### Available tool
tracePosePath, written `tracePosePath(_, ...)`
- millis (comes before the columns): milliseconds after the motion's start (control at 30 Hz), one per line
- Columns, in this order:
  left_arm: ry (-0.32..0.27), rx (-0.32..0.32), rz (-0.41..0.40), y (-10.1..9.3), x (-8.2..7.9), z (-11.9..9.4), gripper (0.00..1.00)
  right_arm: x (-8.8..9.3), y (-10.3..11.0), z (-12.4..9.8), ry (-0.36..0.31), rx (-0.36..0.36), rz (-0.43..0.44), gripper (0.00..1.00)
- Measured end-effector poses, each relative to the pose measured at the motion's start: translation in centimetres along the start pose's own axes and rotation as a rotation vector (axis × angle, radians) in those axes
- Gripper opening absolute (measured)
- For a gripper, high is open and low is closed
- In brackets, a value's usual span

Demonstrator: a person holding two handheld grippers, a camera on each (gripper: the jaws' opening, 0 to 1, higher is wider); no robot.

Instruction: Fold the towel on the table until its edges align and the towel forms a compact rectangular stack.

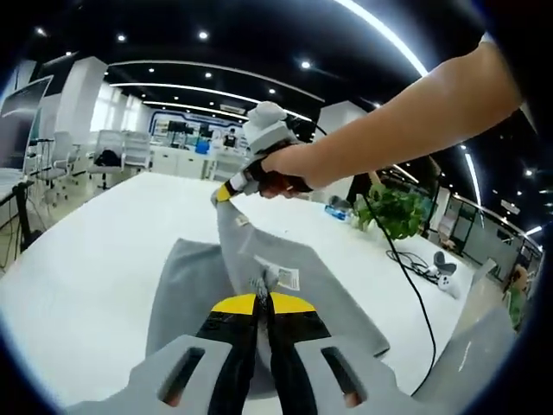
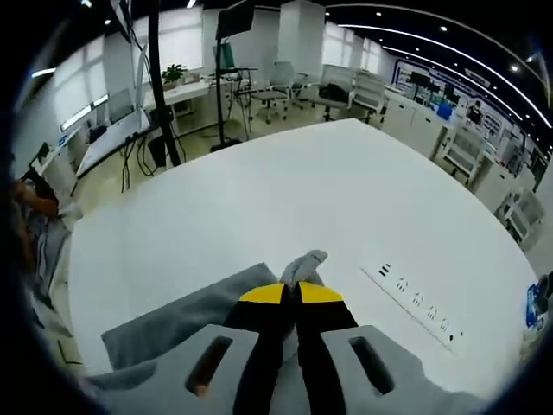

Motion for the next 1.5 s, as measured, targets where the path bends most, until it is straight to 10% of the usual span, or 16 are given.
tracePosePath(700,0.055,-0.056,-0.094,3.1,4.6,-0.9,0.03,2.2,4.8,4.7,0.059,-0.069,0.002,0.02)
tracePosePath(1200,-0.015,-0.070,-0.310,3.2,2.6,-2.5,0.03,1.0,7.6,4.3,0.068,-0.139,-0.050,0.02)
tracePosePath(1500,0.056,-0.136,-0.281,4.8,6.6,-3.3,0.04,2.1,9.9,6.2,0.088,-0.157,-0.084,0.03)
Point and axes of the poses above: the point that each gripper's makers call its tool centre point, and the gripper's own axes: z roughly forward along the fingers, y roughly to its left, x roughly out of its underside, the point moved 2 cm from there along -z, roughly backward along the fingers, and after that the axes turned 3 degrees about x, right-handed, at the moved point
